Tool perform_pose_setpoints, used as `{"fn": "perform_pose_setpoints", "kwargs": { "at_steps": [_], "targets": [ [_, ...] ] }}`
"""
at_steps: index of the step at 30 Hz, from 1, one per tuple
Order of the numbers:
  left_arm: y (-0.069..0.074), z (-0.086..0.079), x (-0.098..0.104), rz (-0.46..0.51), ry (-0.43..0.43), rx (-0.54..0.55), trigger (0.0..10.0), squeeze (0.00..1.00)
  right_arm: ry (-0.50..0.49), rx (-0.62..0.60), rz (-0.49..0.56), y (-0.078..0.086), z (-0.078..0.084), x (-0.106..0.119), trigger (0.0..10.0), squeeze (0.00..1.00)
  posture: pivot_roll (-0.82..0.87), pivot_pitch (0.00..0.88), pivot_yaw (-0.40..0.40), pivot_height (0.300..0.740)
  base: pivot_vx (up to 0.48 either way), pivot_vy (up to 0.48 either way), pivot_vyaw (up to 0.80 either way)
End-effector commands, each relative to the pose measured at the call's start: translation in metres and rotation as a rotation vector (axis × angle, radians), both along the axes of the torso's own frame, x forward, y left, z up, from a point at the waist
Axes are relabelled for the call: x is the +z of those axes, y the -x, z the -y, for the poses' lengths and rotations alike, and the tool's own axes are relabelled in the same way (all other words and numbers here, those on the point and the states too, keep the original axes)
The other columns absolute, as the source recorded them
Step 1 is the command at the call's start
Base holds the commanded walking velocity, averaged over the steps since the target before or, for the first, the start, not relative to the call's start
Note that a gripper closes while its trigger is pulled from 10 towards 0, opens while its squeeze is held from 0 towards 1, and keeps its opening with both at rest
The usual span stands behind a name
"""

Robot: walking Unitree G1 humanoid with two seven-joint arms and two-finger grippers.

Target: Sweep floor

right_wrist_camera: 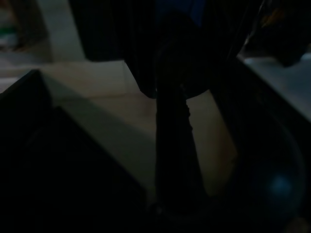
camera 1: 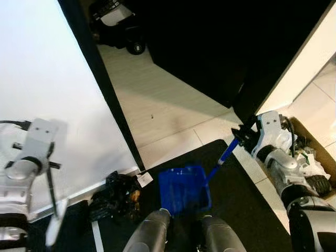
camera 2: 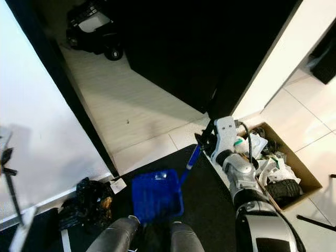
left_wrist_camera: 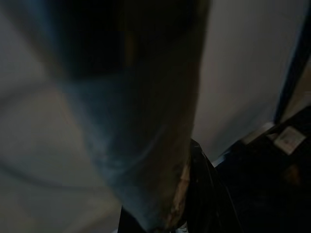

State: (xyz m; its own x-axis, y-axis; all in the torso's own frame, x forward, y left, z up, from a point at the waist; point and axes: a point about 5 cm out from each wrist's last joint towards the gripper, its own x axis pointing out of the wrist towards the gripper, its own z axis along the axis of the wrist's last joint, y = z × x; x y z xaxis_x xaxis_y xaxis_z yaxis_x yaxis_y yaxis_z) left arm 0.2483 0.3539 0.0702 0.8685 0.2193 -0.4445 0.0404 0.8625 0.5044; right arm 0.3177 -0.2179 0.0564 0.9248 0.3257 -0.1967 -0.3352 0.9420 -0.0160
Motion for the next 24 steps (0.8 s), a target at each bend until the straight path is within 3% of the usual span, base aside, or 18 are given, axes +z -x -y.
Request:
{"fn": "perform_pose_setpoints", "kwargs": {
  "at_steps": [1, 6, 17, 18, 19, 20, 21, 24],
  "targets": [
    [0.002, 0.001, -0.006, -0.007, -0.043, 0.004, 10.0, 0.00, 0.003, -0.022, 0.050, -0.006, 0.005, 0.011, 10.0, 0.00, 0.05, 0.091, -0.013, 0.740, 0.000, 0.000, 0.00],
    [0.002, 0.001, -0.011, 0.049, -0.072, 0.064, 10.0, 0.00, 0.031, -0.002, 0.062, -0.021, 0.008, 0.029, 10.0, 0.00, 0.05, 0.125, -0.035, 0.740, 0.000, 0.000, 0.00],
    [0.008, -0.013, -0.008, 0.071, -0.156, 0.131, 10.0, 0.00, 0.062, 0.074, -0.013, -0.023, -0.012, 0.020, 10.0, 0.00, 0.06, 0.210, -0.072, 0.740, 0.000, 0.000, 0.00],
    [0.006, -0.013, -0.006, 0.104, -0.095, 0.140, 10.0, 0.00, 0.056, 0.075, -0.017, -0.023, -0.016, 0.019, 10.0, 0.00, 0.07, 0.211, -0.070, 0.740, 0.000, 0.000, 0.00],
    [0.006, -0.013, -0.006, 0.104, -0.095, 0.140, 10.0, 0.00, 0.056, 0.075, -0.017, -0.023, -0.016, 0.019, 10.0, 0.00, 0.07, 0.211, -0.070, 0.740, 0.000, 0.000, 0.00],
    [0.004, -0.011, -0.007, 0.133, 0.006, 0.163, 10.0, 0.00, 0.042, 0.070, -0.010, -0.024, -0.019, 0.018, 10.0, 0.00, 0.07, 0.202, -0.067, 0.740, 0.000, 0.000, 0.00],
    [0.004, -0.011, -0.008, 0.142, 0.047, 0.178, 10.0, 0.00, 0.039, 0.063, -0.004, -0.023, -0.020, 0.018, 10.0, 0.00, 0.07, 0.194, -0.063, 0.740, 0.000, 0.000, 0.00],
    [0.007, -0.011, -0.011, 0.153, 0.105, 0.221, 10.0, 0.00, 0.026, 0.039, -0.014, -0.022, -0.020, 0.015, 10.0, 0.00, 0.08, 0.180, -0.056, 0.740, 0.000, 0.000, 0.00]
  ]
}}
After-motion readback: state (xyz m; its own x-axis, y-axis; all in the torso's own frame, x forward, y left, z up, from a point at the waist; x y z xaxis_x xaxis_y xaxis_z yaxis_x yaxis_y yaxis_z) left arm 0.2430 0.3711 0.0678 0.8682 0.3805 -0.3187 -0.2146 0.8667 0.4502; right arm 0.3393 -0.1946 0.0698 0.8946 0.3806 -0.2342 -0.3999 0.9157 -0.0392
